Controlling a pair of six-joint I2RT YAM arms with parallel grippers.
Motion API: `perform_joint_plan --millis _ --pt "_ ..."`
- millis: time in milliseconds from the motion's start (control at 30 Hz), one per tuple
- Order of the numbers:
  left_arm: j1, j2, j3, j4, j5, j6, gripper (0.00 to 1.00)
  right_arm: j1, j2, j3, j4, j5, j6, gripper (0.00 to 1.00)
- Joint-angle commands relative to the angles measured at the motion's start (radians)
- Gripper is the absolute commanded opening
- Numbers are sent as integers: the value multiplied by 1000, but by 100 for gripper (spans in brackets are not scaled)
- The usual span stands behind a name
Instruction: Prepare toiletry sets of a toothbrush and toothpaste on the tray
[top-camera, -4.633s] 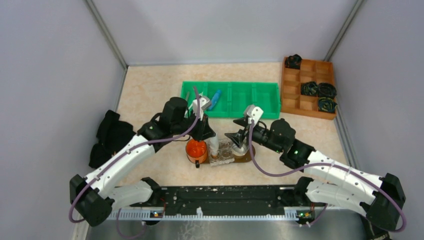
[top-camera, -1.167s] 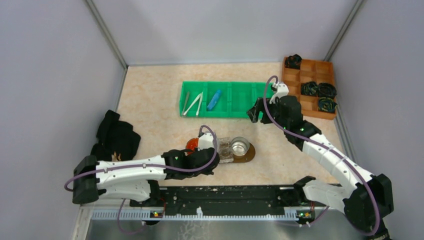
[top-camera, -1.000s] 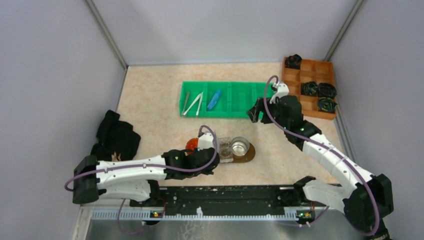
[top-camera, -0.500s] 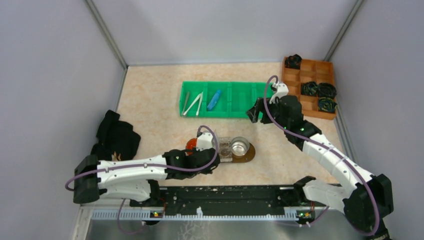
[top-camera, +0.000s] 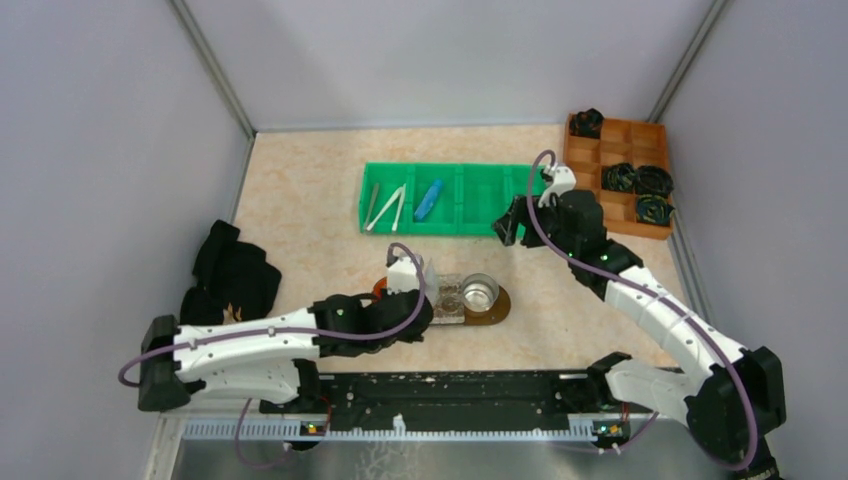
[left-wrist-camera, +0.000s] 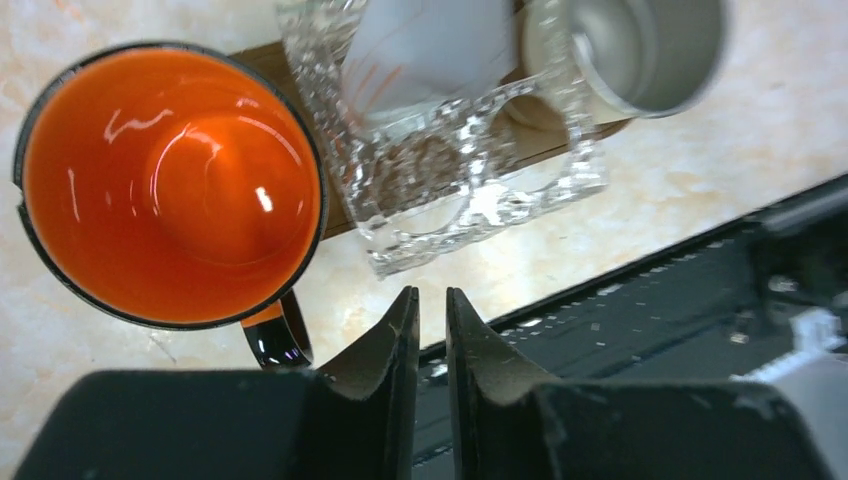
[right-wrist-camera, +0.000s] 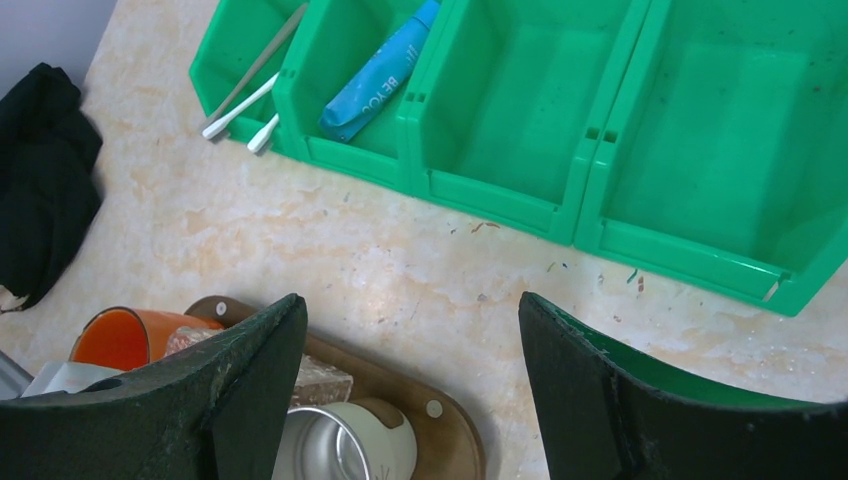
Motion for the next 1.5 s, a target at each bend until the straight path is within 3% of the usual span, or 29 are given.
perform_joint_plan --millis 0,133,200,267,367,667,1067,1467 --pt "-11 -87 95 -36 -8 21 26 -10 48 98 3 -56 -20 77" --pt "-13 -146 178 -74 -31 58 38 -11 199 261 -61 -144 -67 77" --pt "-13 -165 219 -107 -80 78 49 -10 317 381 -127 -167 -94 77" --pt "-13 -173 259 -149 -127 92 78 -10 440 506 -197 -208 -132 75" --pt "-13 -177 291 -213 -184 84 98 -8 610 693 -317 -270 -170 72" --pt "-12 -295 196 -226 -258 67 99 52 937 1046 -481 -342 -242 75" --pt "-11 -405 150 -246 -277 99 95 130 1233 1420 -683 -193 -285 74" --pt "-12 -488 114 -245 -259 107 92 151 1312 1499 -738 -61 -156 74"
